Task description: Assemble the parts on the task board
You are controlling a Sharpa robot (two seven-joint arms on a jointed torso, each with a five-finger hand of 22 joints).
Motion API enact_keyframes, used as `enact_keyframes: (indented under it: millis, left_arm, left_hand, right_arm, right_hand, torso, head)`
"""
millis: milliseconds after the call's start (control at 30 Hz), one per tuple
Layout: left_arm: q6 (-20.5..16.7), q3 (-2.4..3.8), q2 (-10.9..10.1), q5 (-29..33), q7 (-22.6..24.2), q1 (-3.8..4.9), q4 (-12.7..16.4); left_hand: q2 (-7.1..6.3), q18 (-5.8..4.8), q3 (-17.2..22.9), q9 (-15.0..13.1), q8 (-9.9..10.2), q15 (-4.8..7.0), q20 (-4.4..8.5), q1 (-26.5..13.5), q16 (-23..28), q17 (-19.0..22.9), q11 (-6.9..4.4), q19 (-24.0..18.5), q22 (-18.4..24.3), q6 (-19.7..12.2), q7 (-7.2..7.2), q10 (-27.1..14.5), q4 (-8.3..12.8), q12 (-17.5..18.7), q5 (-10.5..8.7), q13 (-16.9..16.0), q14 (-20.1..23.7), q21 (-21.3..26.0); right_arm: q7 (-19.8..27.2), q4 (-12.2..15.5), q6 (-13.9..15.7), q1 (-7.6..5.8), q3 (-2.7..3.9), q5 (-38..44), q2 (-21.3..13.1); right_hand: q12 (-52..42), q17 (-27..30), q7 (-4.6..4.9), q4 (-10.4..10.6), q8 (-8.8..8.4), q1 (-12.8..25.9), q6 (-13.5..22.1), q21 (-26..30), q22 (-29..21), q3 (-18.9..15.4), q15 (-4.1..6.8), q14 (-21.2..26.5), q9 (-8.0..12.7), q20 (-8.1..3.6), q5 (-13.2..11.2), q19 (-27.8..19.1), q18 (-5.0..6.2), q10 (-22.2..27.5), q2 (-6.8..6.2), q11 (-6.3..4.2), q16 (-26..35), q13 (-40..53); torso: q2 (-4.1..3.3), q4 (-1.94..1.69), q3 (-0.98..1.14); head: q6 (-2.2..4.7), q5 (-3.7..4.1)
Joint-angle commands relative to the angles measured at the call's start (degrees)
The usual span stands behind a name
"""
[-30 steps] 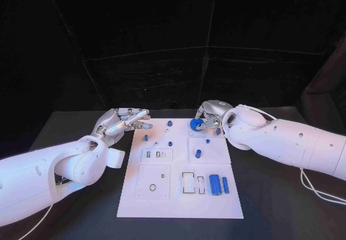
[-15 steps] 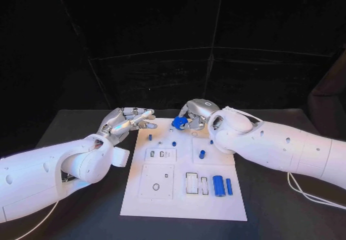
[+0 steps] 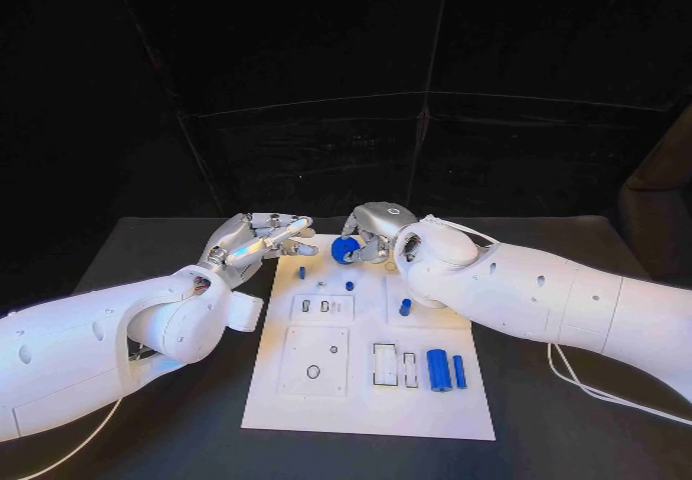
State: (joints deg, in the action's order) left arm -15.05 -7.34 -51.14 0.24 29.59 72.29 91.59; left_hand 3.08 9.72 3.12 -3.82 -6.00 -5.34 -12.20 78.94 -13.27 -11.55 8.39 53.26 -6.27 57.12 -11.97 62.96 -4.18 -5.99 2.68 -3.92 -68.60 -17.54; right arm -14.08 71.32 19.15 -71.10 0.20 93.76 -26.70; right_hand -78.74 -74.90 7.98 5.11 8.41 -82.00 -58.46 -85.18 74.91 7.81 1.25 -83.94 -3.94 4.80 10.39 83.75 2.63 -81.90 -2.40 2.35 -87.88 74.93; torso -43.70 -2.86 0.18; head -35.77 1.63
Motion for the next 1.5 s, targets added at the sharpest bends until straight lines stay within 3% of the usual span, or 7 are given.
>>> enact_keyframes:
  millis: [33, 367, 533, 967, 1167, 1333, 1500]
  left_arm:
    - [0.77, 0.05, 0.11, 0.00, 0.21, 0.09, -0.01]
    - [0.47, 0.05, 0.24, 0.00, 0.47, 0.10, -0.05]
    - [0.39, 0.06, 0.20, 0.00, 0.52, 0.11, 0.00]
    - [0.42, 0.07, 0.17, 0.00, 0.35, 0.14, -0.08]
    - [0.38, 0.07, 0.06, 0.00, 0.30, 0.17, -0.07]
    - [0.46, 0.07, -0.01, 0.00, 0.29, 0.18, -0.05]
    - [0.49, 0.06, -0.23, 0.00, 0.29, 0.19, -0.19]
  left_hand:
    - [0.18, 0.84, 0.11, 0.06, 0.39, 0.03, 0.17, 0.17, 0.40, -0.10, 0.08, 0.41, 0.09, 0.18, -0.05, 0.49, 0.23, 0.20, 0.22, 0.09, -0.21, 0.38]
    - [0.17, 0.84, 0.15, 0.06, 0.42, 0.02, 0.16, 0.14, 0.44, -0.13, 0.09, 0.41, 0.11, 0.18, -0.06, 0.48, 0.26, 0.24, 0.22, 0.10, -0.20, 0.40]
    - [0.17, 0.84, 0.15, 0.06, 0.42, 0.02, 0.16, 0.14, 0.44, -0.13, 0.09, 0.41, 0.11, 0.18, -0.06, 0.48, 0.26, 0.24, 0.22, 0.10, -0.20, 0.40]
    - [0.19, 0.84, 0.26, 0.05, 0.43, 0.03, 0.16, 0.17, 0.49, -0.16, 0.08, 0.43, 0.13, 0.22, -0.04, 0.51, 0.33, 0.29, 0.22, 0.10, -0.21, 0.42]
    - [0.19, 0.84, 0.26, 0.05, 0.43, 0.03, 0.16, 0.17, 0.49, -0.16, 0.08, 0.43, 0.13, 0.22, -0.04, 0.51, 0.33, 0.29, 0.22, 0.10, -0.21, 0.42]
    - [0.19, 0.84, 0.26, 0.05, 0.43, 0.03, 0.16, 0.17, 0.49, -0.16, 0.08, 0.43, 0.13, 0.22, -0.04, 0.51, 0.33, 0.29, 0.22, 0.10, -0.21, 0.42]
    - [0.19, 0.84, 0.26, 0.05, 0.43, 0.03, 0.16, 0.17, 0.49, -0.16, 0.08, 0.43, 0.13, 0.22, -0.04, 0.51, 0.33, 0.29, 0.22, 0.10, -0.21, 0.42]
  right_arm:
    - [-0.78, -0.50, -2.80, 0.04, -0.01, 0.91, 0.65]
    - [-1.63, -1.74, -3.40, 0.34, -0.08, 1.47, 2.03]
    - [-1.86, -2.45, -4.19, 0.39, -0.09, 1.58, 2.45]
    - [-3.51, -3.17, -4.82, 0.40, -0.10, 2.40, 3.04]
    - [-2.96, -2.82, -4.84, 0.40, -0.10, 2.15, 2.91]
    - [-1.82, -1.19, -0.91, 0.42, -0.11, 1.29, 1.43]
    - [2.14, 3.23, 5.47, 0.44, -0.13, -3.93, -3.62]
  right_hand:
    - [0.22, -9.99, -0.40, -0.06, -0.28, 0.72, -0.96, -0.24, 4.82, 0.35, 0.21, -4.97, -0.03, -0.04, -0.43, 0.56, -0.41, 0.14, 0.04, 0.28, -0.19, 2.02]
    - [2.14, -10.15, 0.04, -0.23, -1.41, 1.61, 0.08, -0.17, 4.72, 0.97, -0.08, -4.99, 0.18, 0.19, -0.65, 0.48, -0.39, 1.55, -0.73, 0.65, -0.23, 0.15]
    - [2.66, -10.22, 0.80, -0.46, -3.24, 2.31, 2.71, -0.08, 4.59, 1.40, -0.60, -5.01, 0.36, 0.60, -1.89, 0.38, -0.37, 1.88, -1.35, 1.29, -0.25, -0.24]
    - [3.75, -10.20, 1.70, -0.58, -4.90, 3.64, 5.91, 0.18, 4.09, 1.65, -1.42, -4.99, 0.27, 1.44, -3.53, 0.04, -0.24, 2.81, -2.12, 2.18, -0.22, -1.12]
    - [3.70, -10.31, 1.94, 0.83, -4.76, 6.26, 6.81, 0.23, 4.03, 0.10, -1.74, -5.00, 0.15, 1.78, -3.17, -0.02, -0.22, 2.84, -3.78, 2.49, -0.25, -1.04]
    - [2.82, -10.43, 1.85, 2.99, -4.44, 8.55, 6.24, 0.08, 4.35, -1.69, -1.77, -5.03, -0.03, 1.89, -2.98, 0.17, -0.28, 2.16, -3.84, 2.48, -0.29, -0.15]
    - [2.10, -10.27, 1.49, 3.71, -3.96, 8.55, 4.94, 0.01, 4.46, -2.01, -1.54, -4.99, -0.20, 1.73, -1.39, 0.25, -0.29, 1.61, -2.88, 2.18, -0.23, 0.61]
  torso:
    - [0.04, 0.04, 0.04]
    - [0.00, 0.09, 0.04]
    - [-0.01, 0.03, -0.01]
    - [0.00, 0.05, 0.07]
    - [0.03, 0.02, 0.06]
    - [0.03, 0.09, 0.12]
    - [0.14, 0.34, 0.16]
  head:
    - [0.01, 0.17]
    - [-0.02, 0.56]
    - [-0.47, 1.18]
    - [-0.69, 1.08]
    - [-0.75, 0.96]
    - [-0.56, 0.86]
    - [-0.33, 0.63]
